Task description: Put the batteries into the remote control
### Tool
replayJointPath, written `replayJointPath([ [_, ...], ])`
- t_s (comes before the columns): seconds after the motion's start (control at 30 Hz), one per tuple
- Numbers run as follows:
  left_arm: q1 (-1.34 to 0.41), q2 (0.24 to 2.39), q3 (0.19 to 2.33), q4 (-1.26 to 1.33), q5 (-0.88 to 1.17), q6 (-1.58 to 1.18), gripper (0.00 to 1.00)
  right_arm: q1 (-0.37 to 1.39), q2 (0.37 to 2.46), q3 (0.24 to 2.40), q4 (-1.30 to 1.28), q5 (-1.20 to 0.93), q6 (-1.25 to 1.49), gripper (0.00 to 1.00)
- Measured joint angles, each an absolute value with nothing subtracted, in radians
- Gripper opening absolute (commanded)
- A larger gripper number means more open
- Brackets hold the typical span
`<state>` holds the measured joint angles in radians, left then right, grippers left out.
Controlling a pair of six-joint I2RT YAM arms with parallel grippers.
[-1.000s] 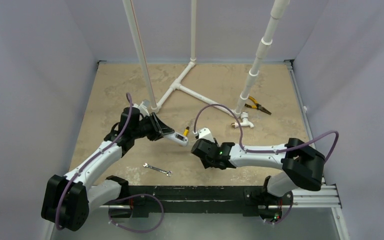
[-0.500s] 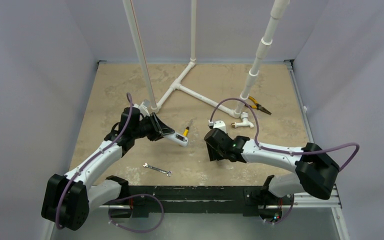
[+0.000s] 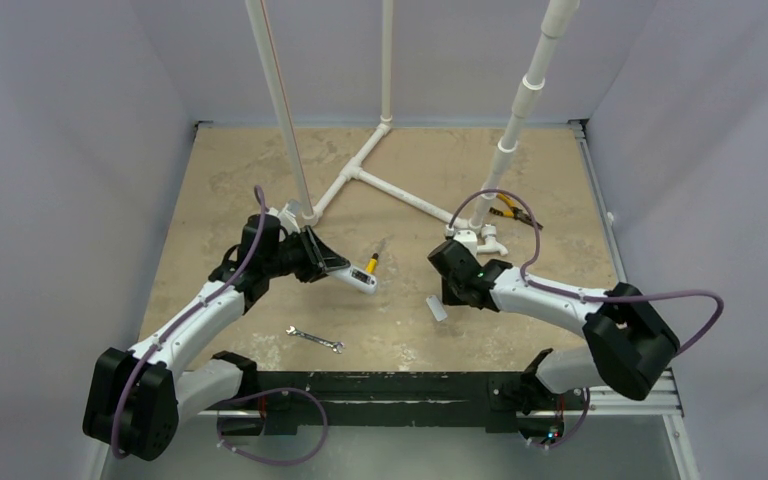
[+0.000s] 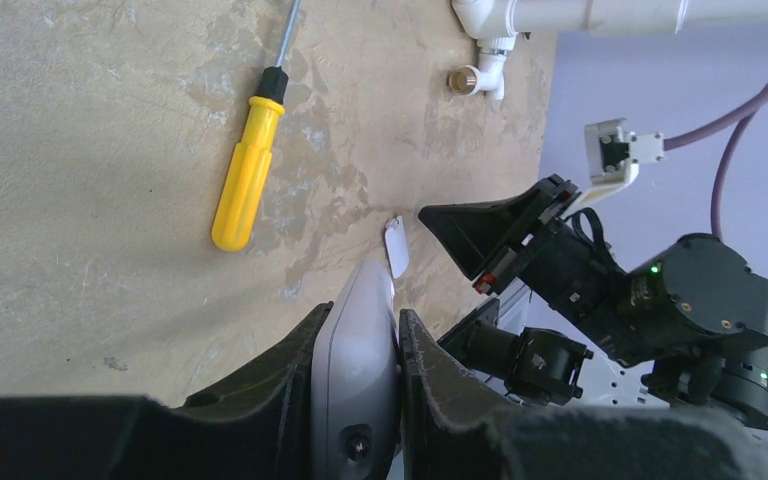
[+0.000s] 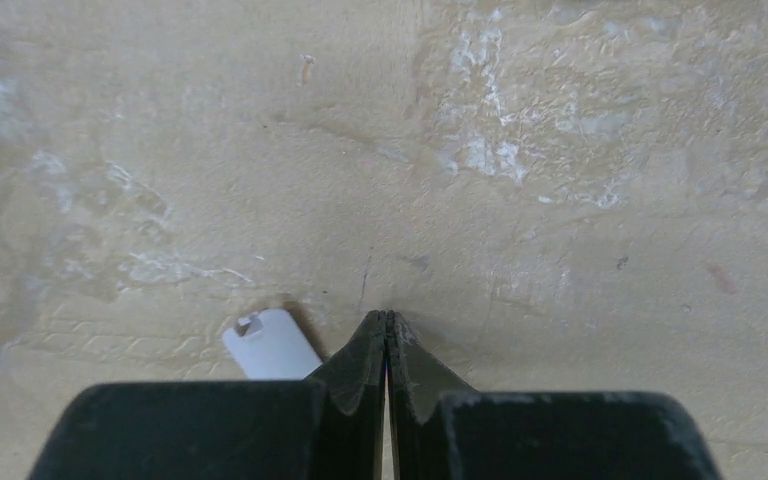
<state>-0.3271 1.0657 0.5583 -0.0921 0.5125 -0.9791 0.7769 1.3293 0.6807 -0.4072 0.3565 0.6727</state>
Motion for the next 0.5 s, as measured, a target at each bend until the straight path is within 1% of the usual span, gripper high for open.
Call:
replayJointPath([
  [0.2, -0.327, 1.066, 0.559, -0.095, 0.517, -0.975, 0.00, 0.771, 1.426, 0.705, -0.371, 0.336, 0.626, 0.00],
  [0.5, -0.327, 1.066, 0.559, -0.097, 0.520, -0.975, 0.00, 0.767, 1.465, 0.724, -0.268, 0.216, 0.503, 0.00],
])
